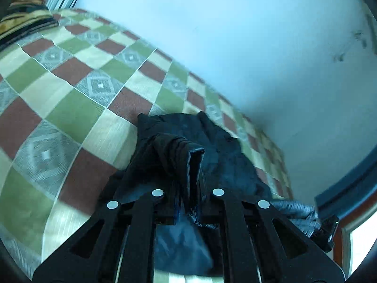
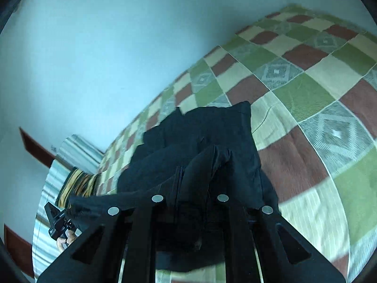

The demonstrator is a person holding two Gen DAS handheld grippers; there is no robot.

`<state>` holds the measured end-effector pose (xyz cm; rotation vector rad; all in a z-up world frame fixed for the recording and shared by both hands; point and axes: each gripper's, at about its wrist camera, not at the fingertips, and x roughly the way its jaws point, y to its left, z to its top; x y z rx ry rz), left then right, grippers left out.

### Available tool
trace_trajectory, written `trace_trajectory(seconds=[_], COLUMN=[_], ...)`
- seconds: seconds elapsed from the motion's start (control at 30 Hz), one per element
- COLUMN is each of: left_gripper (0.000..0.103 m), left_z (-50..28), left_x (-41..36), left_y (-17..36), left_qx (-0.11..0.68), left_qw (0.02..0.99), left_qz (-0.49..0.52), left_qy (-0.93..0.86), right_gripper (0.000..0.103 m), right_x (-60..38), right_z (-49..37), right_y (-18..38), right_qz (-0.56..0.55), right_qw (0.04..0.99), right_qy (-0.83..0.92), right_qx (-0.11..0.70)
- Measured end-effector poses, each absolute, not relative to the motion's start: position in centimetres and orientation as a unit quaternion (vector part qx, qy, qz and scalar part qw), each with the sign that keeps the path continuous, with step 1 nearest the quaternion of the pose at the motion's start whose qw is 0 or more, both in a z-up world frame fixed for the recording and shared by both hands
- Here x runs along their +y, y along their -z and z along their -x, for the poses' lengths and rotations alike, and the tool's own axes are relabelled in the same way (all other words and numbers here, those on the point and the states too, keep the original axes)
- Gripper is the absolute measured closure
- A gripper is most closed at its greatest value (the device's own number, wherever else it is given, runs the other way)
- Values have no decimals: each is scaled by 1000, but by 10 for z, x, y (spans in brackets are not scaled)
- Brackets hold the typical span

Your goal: Fold large clothes

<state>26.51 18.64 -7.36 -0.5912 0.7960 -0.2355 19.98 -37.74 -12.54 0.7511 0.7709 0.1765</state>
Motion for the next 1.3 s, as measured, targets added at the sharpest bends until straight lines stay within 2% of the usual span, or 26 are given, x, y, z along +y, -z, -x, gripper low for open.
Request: trace_trajectory(seconds=[0.23, 0.4, 0.53, 0.67, 0.8, 0.87, 0.93, 1.0, 1.03, 1.3], left_gripper=[94, 93, 93, 90, 77, 58, 40, 38, 36, 34], left_z=[-342, -364, -367, -363, -349, -342, -329, -319, -315, -305], left_x=[173, 175, 175, 173, 181, 185, 192, 200, 205, 228], left_y=[135, 170, 182, 173, 156, 146, 132, 120, 114, 122], left_qx=[439, 464, 467, 465, 452, 445, 424, 406, 399, 416], left_qw=[857, 845, 843, 850, 855, 859, 871, 881, 884, 877], left_qz=[257, 258, 258, 238, 241, 241, 238, 233, 233, 218], left_qy=[76, 63, 64, 70, 77, 78, 74, 70, 72, 98], right_gripper=[91, 91, 91, 91, 79, 71, 55, 42, 38, 38], right_x=[-374, -372, -374, -371, -373, -375, -377, -382, -382, -391], right_z=[-266, -290, -291, -290, -282, -277, -267, -256, -254, -244], right_y=[177, 214, 221, 212, 200, 193, 181, 169, 166, 157], right_qz=[-351, -347, -359, -340, -341, -341, -339, -329, -325, -277], right_qw=[833, 821, 817, 823, 828, 830, 837, 848, 852, 868], right_qy=[-50, -35, -38, -40, -50, -53, -54, -52, -52, -57], right_qx=[425, 451, 450, 454, 443, 437, 427, 411, 406, 408])
